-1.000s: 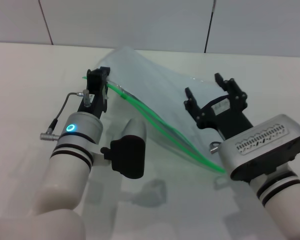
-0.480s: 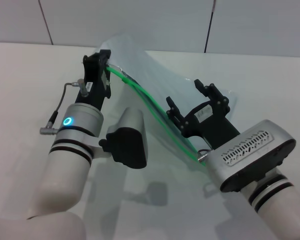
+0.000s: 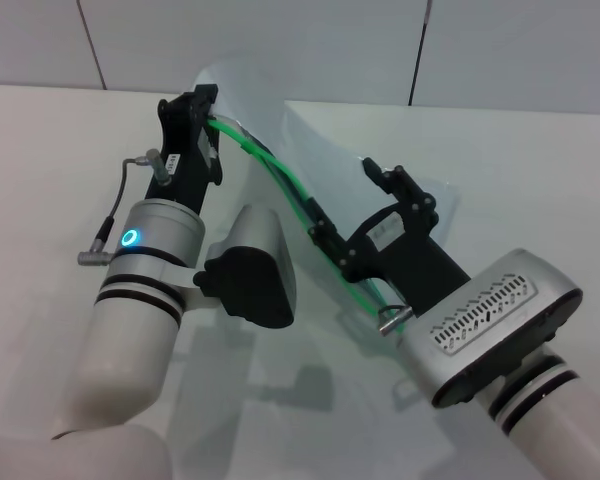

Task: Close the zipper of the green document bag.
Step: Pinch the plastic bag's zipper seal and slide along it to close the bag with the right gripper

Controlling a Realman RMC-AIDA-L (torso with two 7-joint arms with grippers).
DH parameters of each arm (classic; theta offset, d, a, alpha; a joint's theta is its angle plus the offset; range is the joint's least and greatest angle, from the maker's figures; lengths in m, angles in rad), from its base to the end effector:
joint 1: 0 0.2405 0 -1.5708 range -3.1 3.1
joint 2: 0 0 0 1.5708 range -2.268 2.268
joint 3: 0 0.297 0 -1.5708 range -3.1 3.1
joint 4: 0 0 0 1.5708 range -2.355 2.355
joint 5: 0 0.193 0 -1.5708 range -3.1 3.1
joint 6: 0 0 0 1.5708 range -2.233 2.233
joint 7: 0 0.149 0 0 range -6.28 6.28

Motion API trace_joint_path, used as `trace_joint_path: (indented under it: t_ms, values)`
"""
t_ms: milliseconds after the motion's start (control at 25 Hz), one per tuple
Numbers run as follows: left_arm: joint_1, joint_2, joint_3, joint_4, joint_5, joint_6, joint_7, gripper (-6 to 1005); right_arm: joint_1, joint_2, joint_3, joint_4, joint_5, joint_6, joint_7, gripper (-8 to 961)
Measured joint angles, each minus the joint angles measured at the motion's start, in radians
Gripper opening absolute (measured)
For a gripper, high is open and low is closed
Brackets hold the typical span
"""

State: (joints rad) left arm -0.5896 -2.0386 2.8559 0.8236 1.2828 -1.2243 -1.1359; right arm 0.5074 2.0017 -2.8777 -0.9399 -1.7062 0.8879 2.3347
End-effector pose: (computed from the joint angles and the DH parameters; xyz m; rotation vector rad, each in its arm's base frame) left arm -0.2290 0.3597 -0.0773 -1.5078 0.5585 0.3892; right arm 0.2020 0.3107 -0.1332 -2.0675 0.1534 0.5669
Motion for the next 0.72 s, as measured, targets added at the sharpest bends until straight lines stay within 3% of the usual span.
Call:
trace_joint_path:
  t_ms: [720]
  values:
    - [0.001, 0.0, 0.002, 0.002, 0.091, 0.07, -0.001, 52, 0.011, -0.002, 0.005, -0.005, -0.093, 0.002, 0.006, 729]
